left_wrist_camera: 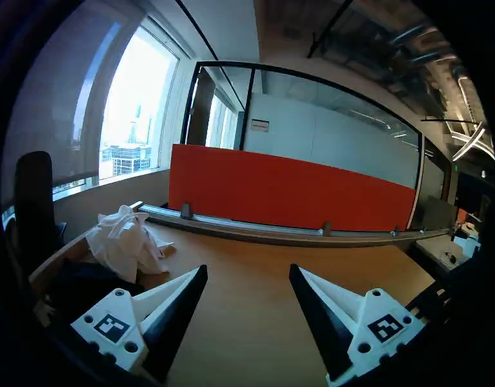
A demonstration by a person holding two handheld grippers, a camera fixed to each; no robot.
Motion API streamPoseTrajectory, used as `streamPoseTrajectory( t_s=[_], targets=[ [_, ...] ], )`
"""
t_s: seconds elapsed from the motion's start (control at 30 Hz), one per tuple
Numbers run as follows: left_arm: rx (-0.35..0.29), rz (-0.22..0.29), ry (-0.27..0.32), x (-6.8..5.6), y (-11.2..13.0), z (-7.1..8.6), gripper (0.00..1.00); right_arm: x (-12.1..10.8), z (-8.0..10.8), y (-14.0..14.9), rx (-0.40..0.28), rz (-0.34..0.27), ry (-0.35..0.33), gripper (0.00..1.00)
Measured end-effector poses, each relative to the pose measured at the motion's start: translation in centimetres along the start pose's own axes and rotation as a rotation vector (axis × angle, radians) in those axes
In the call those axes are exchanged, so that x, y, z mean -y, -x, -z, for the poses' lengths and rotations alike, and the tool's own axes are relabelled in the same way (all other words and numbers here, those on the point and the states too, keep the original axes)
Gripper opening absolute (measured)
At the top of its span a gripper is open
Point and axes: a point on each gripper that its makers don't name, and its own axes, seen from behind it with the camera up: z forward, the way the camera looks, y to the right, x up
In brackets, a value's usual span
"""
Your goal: Fold towel
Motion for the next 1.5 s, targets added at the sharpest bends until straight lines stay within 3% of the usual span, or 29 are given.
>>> streamPoseTrajectory(
  t_s=[0.2,0.47,0.67,1.07,1.5],
  targets=[
    [-0.025,-0.002,-0.001,0.5,-0.6,0.1,0.94,3.3,-0.4,-0.8,-0.012,-0.032,-0.018,0.98],
    [-0.055,-0.008,0.001,0.8,-1.0,0.1,0.94,6.0,-0.9,-1.5,-0.037,-0.058,-0.012,0.98],
    [-0.06,-0.005,-0.009,1.2,-0.5,0.1,0.94,6.2,-1.1,-1.8,-0.041,-0.048,0.002,0.98],
    [-0.105,-0.123,-0.015,0.5,0.4,-0.1,0.94,6.5,0.2,-3.8,-0.068,-0.048,0.009,0.98],
    [-0.165,-0.186,-0.027,2.4,4.7,0.2,0.94,6.6,1.8,-2.6,-0.085,-0.094,0.04,0.98]
  ],
)
